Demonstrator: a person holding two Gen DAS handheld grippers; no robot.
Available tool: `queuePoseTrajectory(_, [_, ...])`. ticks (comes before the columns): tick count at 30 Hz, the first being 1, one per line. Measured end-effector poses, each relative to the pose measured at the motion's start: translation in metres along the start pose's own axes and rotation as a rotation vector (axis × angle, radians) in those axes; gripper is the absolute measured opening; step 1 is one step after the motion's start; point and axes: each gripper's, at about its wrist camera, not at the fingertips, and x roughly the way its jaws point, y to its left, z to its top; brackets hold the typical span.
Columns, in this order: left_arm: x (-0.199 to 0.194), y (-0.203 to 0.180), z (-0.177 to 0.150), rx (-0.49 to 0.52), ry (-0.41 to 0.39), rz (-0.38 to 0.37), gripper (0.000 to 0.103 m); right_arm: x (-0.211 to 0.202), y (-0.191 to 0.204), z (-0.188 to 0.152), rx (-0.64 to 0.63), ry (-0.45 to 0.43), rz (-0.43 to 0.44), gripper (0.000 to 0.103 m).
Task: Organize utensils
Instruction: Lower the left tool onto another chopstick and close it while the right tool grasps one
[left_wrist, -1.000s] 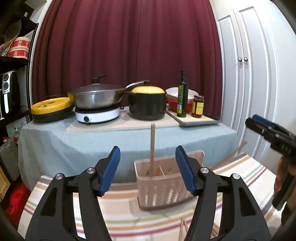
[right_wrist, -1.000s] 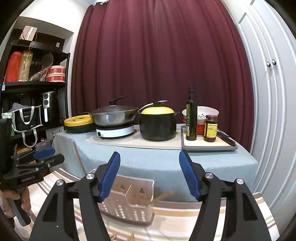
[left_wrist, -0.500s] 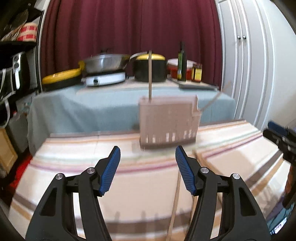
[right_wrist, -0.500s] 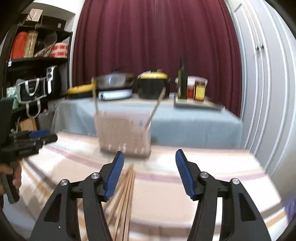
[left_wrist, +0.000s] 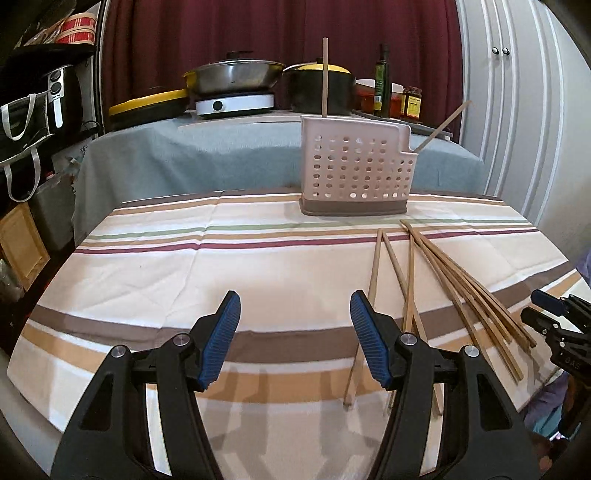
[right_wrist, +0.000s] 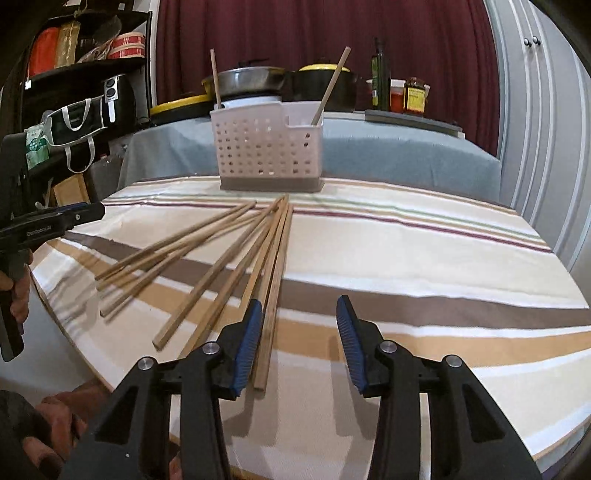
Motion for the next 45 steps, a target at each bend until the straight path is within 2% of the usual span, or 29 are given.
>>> queuePoseTrajectory(8, [-0.001,-0.002,-0.008,-0.004,0.012,0.001,0.061,0.001,0.000,-0.012,-0.010,0.018,-0.009,0.038])
queuePoseTrajectory(12, [0.003,-0.005,-0.014,-0.005,0.029,-0.010,0.060,-0.002,-0.003,-0.013,0.001,0.011,-0.028,0.029])
queuePoseTrajectory(21, [0.006,-0.007,-0.020,-0.004,0.037,-0.014,0.060,-0.002,0.002,-0.016,-0.006,0.019,0.008,0.029])
queuePoseTrajectory(29, [0.007,-0.008,-0.022,-0.014,0.042,-0.017,0.060,-0.003,0.001,-0.017,0.000,0.025,-0.008,0.028])
queuePoseTrajectory(32, [0.007,-0.008,-0.025,-0.011,0.045,-0.023,0.059,-0.004,-0.007,-0.018,0.032,0.024,-0.010,0.022])
queuePoseTrajectory(34, [0.008,-0.009,-0.027,-0.010,0.047,-0.030,0.057,-0.005,-0.008,-0.018,0.034,0.022,-0.010,0.016])
queuePoseTrajectory(35, [0.010,-0.010,-0.029,-0.007,0.051,-0.035,0.052,-0.005,-0.008,-0.019,0.032,0.021,-0.010,0.013])
queuePoseTrajectory(39, [0.017,-0.015,-0.036,0.007,0.077,-0.055,0.044,-0.005,-0.008,-0.019,0.030,0.018,-0.005,0.013])
queuePoseTrajectory(45, [0.018,-0.020,-0.044,0.035,0.081,-0.089,0.039,-0.004,-0.010,-0.019,0.031,0.015,-0.002,0.013])
